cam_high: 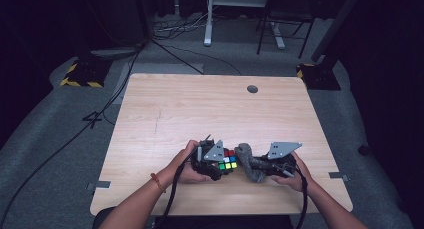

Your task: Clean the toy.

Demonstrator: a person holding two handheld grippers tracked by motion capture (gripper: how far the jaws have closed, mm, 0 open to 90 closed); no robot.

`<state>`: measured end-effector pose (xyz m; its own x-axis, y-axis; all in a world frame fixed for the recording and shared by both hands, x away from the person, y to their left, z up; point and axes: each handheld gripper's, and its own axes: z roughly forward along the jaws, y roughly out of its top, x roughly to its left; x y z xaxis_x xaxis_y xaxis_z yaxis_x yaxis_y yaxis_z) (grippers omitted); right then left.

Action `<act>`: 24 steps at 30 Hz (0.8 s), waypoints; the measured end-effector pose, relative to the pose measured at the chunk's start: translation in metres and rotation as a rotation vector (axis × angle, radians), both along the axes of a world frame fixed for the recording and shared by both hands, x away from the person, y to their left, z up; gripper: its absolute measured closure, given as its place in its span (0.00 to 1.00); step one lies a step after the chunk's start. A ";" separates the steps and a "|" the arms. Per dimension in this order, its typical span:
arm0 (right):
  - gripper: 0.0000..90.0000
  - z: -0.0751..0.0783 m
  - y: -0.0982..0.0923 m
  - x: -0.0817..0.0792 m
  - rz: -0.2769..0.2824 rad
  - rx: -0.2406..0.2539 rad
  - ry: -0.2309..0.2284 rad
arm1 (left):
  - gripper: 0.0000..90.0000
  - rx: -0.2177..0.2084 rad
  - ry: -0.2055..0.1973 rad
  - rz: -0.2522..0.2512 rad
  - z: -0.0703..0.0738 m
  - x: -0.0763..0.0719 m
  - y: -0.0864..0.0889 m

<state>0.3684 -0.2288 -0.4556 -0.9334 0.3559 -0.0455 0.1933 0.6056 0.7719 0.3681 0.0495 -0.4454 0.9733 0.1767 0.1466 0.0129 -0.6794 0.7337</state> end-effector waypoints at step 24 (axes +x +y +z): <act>0.79 -0.019 -0.034 0.023 -0.148 -0.121 0.041 | 0.37 0.023 0.105 0.021 -0.028 0.010 0.001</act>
